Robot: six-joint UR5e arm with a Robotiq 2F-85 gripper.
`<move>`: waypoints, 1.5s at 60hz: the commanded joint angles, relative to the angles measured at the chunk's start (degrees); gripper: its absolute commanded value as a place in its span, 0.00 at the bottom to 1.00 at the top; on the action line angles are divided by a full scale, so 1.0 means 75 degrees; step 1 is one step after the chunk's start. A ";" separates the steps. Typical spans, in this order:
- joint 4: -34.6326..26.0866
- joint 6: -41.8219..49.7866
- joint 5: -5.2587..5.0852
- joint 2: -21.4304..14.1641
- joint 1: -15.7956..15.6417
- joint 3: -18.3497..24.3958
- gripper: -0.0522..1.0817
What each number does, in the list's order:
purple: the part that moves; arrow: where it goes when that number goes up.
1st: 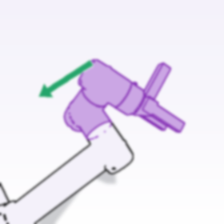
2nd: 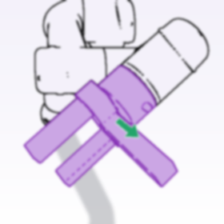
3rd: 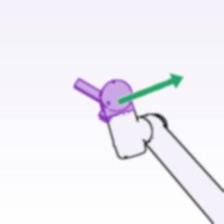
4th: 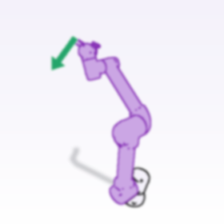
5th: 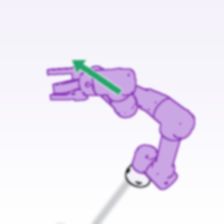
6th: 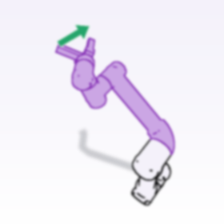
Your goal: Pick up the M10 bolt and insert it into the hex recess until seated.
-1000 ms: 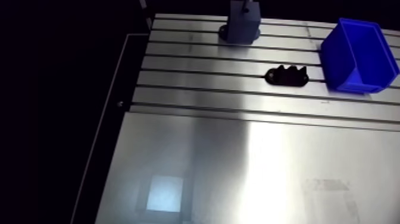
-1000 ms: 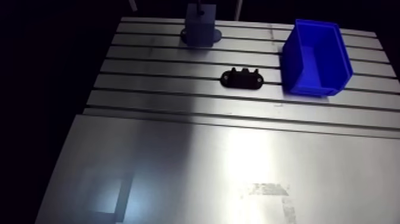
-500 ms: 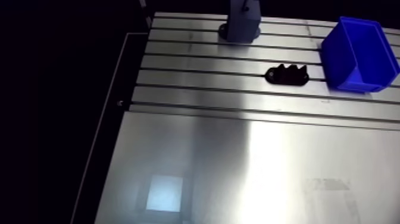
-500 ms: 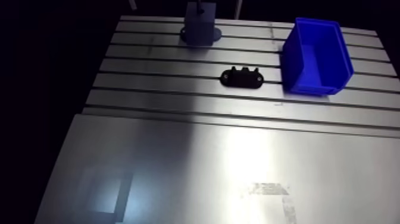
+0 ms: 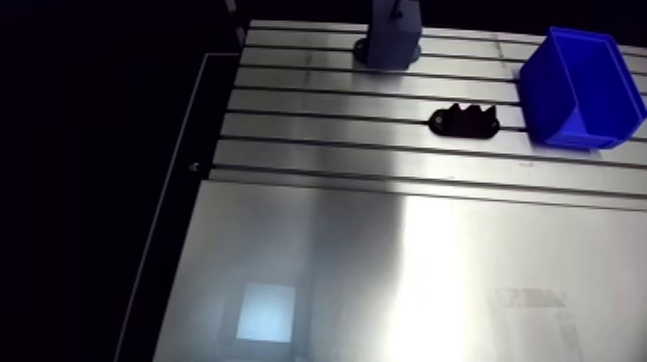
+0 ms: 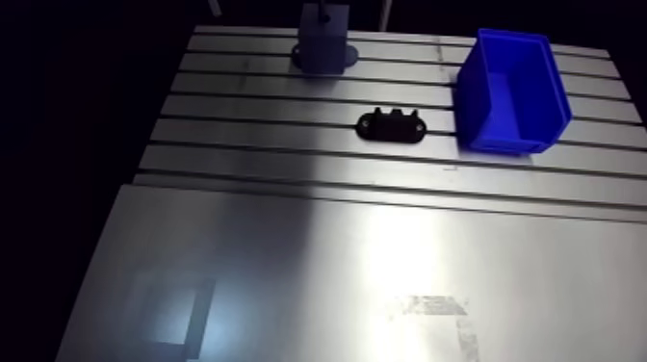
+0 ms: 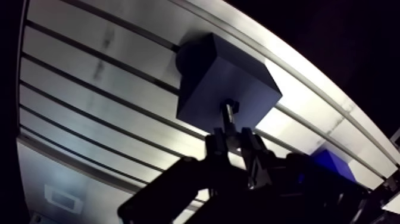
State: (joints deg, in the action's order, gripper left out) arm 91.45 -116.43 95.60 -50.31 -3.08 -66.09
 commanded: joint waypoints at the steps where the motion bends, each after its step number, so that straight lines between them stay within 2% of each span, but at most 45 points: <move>1: 0.0000 -0.0010 0.0007 0.0000 0.0000 0.0006 0.76; 90: 0.0011 -0.0010 0.0044 0.0117 0.0012 -0.0004 0.76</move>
State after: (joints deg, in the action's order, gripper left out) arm 91.54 -116.50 95.93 -49.49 -2.99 -66.04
